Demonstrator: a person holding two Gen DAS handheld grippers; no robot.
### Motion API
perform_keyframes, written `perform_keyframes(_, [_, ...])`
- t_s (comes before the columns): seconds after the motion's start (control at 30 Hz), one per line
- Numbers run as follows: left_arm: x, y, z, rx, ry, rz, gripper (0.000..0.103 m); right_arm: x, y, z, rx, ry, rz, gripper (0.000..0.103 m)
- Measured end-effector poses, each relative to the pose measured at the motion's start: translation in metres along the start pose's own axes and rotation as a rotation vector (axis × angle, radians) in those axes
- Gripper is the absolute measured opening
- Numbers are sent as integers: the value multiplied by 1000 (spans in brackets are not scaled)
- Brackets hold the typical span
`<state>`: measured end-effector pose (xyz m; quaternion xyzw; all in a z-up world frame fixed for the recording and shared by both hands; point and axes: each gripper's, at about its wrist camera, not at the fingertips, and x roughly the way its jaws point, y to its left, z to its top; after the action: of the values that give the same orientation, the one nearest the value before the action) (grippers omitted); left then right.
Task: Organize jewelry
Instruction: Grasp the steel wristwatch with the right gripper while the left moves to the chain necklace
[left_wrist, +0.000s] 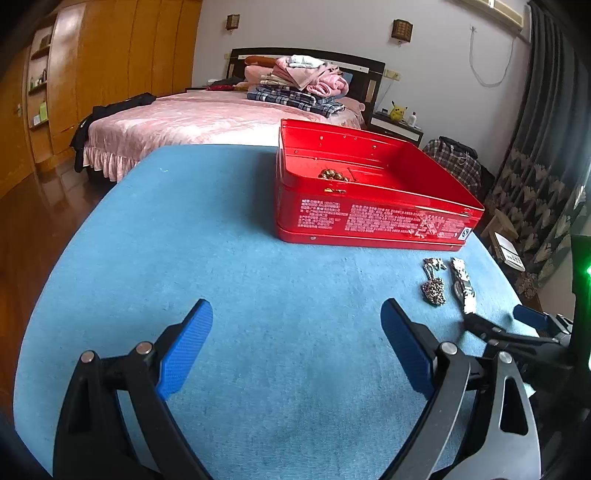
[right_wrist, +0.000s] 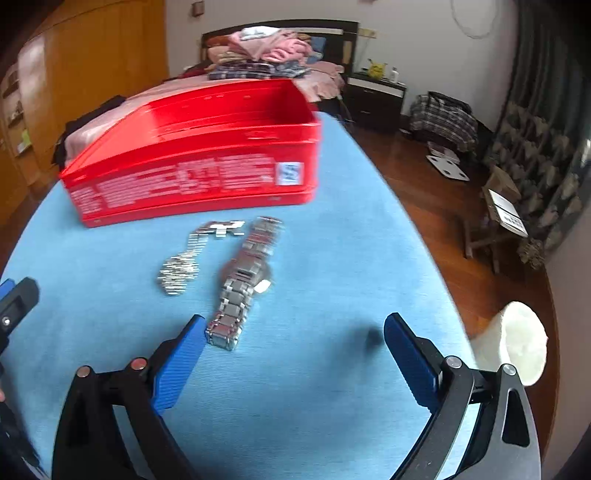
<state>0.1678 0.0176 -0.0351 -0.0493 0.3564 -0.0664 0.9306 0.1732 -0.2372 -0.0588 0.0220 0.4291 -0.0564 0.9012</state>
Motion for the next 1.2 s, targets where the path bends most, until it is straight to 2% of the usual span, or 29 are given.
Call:
perform_keyframes(0.07, [1, -1, 0, 1, 1, -3, 89, 1, -7, 1, 18, 1, -13, 94])
perform_keyframes(0.2, [2, -4, 0, 5, 4, -11, 89, -2, -19, 6, 80, -40, 87, 94])
perform_keyframes(0.33, [3, -8, 0, 14, 7, -16, 89, 1, -8, 10, 30, -57, 126, 93])
perform_keyframes(0.4, [3, -10, 0, 18, 7, -16, 89, 5, -2, 13, 7, -61, 141, 83])
perform_keyframes(0.63, [7, -12, 1, 20, 14, -19, 89, 19, 2, 22, -23, -26, 153, 70])
perform_keyframes(0.7, [8, -13, 2, 20, 16, -24, 89, 20, 5, 23, -35, -22, 151, 61])
perform_keyframes(0.73, [8, -15, 2, 21, 17, -26, 89, 20, 6, 22, -41, -20, 150, 60])
perform_keyframes(0.77, [9, -17, 2, 23, 19, -29, 89, 21, 7, 24, -49, -17, 150, 57])
perform_keyframes(0.87, [11, -23, 3, 27, 20, -38, 89, 18, 12, 22, -82, -17, 161, 33])
perform_keyframes(1.03, [17, -41, 6, 49, 26, -61, 89, 13, 7, 18, -101, -14, 195, 32])
perform_keyframes(1.2, [27, -66, 8, 71, 36, -95, 88, 6, -17, 15, -74, -22, 189, 32])
